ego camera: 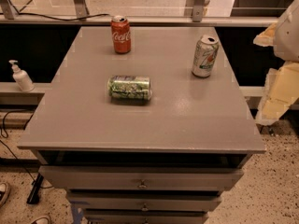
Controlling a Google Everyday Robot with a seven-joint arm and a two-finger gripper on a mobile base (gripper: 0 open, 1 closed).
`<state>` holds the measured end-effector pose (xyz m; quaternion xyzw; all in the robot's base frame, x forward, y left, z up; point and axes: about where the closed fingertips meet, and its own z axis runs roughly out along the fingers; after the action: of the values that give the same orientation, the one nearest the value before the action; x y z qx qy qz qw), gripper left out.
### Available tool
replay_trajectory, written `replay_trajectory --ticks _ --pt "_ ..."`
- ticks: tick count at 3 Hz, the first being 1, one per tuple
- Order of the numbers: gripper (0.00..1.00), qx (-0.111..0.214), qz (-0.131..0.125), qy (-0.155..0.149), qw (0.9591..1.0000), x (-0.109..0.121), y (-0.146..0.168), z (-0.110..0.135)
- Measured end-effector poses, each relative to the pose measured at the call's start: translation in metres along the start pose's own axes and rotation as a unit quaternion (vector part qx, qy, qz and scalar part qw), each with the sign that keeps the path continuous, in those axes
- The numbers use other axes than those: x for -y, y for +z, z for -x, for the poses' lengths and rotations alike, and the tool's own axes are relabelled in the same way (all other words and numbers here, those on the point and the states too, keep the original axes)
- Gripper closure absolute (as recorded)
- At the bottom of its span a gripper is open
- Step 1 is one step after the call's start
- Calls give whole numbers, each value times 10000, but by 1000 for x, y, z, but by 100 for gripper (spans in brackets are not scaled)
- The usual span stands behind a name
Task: Place green can upright
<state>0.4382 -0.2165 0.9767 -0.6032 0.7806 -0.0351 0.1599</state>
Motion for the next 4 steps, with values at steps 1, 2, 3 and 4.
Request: replay_trajectory --ticks 1,2,3,4 --pt "0 0 0 0 10000 0 0 0" --pt "0 124 -39 -60 9999 2 2 6" --pt "0 395 -38 -330 9987 2 26 39" --pt "0 711 0 -532 9960 6 65 83"
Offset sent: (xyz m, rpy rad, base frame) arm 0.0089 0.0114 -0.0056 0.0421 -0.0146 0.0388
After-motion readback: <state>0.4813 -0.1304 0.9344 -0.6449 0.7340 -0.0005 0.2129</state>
